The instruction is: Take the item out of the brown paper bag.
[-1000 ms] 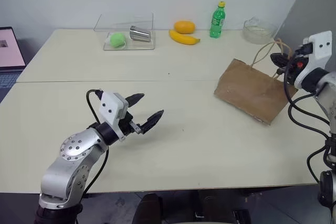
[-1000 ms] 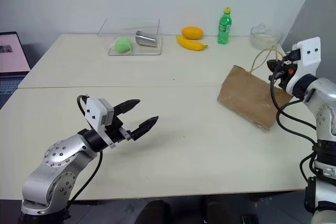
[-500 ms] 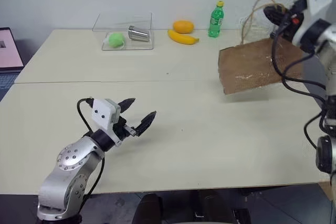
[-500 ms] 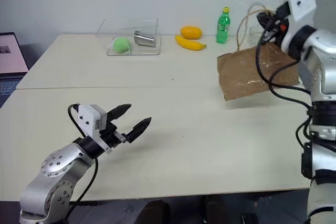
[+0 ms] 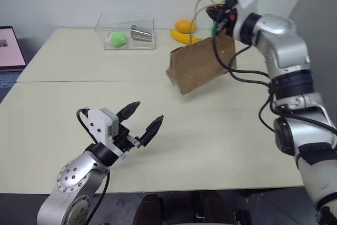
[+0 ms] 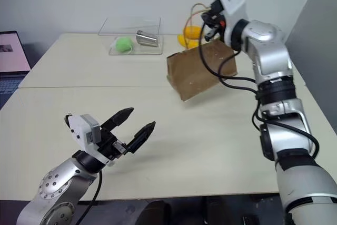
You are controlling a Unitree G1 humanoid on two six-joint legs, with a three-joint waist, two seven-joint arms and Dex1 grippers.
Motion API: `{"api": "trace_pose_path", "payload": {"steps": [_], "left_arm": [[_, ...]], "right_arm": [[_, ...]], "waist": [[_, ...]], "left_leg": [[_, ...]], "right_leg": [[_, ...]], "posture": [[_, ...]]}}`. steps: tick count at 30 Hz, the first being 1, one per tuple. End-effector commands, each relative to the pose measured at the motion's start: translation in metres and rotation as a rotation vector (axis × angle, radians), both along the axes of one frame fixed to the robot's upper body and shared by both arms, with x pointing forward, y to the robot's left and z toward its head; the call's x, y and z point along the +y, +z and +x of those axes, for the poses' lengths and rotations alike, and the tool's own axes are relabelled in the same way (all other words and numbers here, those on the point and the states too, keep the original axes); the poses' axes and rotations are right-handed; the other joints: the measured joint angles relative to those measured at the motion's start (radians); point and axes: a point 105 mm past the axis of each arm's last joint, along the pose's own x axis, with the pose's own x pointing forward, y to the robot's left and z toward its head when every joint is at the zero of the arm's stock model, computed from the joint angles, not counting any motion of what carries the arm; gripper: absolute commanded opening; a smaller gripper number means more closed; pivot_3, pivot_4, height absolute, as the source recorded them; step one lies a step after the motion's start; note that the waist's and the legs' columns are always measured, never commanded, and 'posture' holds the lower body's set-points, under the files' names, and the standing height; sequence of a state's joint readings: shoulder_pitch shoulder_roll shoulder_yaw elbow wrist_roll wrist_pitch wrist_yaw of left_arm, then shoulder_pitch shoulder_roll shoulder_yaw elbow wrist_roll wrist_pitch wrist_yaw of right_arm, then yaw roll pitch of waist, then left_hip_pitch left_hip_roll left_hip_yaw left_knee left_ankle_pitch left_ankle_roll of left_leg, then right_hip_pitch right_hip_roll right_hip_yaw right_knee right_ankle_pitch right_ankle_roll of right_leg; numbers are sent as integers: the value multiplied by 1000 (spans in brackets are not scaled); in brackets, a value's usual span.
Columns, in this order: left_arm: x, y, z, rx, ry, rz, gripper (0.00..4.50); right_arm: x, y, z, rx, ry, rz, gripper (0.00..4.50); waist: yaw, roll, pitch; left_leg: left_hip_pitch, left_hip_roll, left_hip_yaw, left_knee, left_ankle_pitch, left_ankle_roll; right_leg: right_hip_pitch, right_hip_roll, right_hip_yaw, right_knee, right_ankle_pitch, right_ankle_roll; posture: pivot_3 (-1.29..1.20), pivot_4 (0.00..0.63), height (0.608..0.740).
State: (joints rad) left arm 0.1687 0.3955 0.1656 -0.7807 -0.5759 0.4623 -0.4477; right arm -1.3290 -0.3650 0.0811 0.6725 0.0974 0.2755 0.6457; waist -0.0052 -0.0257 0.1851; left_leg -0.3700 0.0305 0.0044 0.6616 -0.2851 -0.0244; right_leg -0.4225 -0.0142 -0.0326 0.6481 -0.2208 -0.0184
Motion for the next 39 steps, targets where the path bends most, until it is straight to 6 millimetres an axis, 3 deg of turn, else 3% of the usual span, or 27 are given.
{"api": "trace_pose_path", "payload": {"steps": [1,8,13,25,30,39], "left_arm": [[-1,15,-4,-79,3,12,4500],[4,18,-3,-98,45,12,4500],[5,21,-1,-110,67,15,4500],[7,23,7,-133,96,23,4500],[8,25,9,-140,100,21,4500],[10,27,8,-148,111,23,4500]], "right_arm": [[30,21,-2,-91,37,-11,47],[69,10,5,-62,69,-28,47],[81,2,7,-43,66,-35,47],[99,-16,5,-27,102,-104,47],[103,-15,0,-34,144,-130,47],[95,-16,-1,-19,167,-132,47]], "waist": [[-1,0,0],[0,0,0],[0,0,0],[0,1,0],[0,1,0],[0,1,0]], "left_leg": [[0,0,0,0,0,0],[-2,0,-2,0,0,0],[-6,0,-2,1,0,0],[-6,0,-3,0,0,0],[-6,0,-3,0,0,0],[-6,0,-3,0,0,0]], "right_leg": [[0,0,0,0,0,0],[-1,0,-2,-1,0,-1],[-3,-1,-2,-1,0,-1],[-3,-3,-4,-1,0,-1],[-3,-3,-4,-1,0,-1],[-3,-3,-4,-1,0,-1]], "posture": [[0,150,740],[0,150,740],[0,150,740],[0,150,740],[0,150,740],[0,150,740]]}}
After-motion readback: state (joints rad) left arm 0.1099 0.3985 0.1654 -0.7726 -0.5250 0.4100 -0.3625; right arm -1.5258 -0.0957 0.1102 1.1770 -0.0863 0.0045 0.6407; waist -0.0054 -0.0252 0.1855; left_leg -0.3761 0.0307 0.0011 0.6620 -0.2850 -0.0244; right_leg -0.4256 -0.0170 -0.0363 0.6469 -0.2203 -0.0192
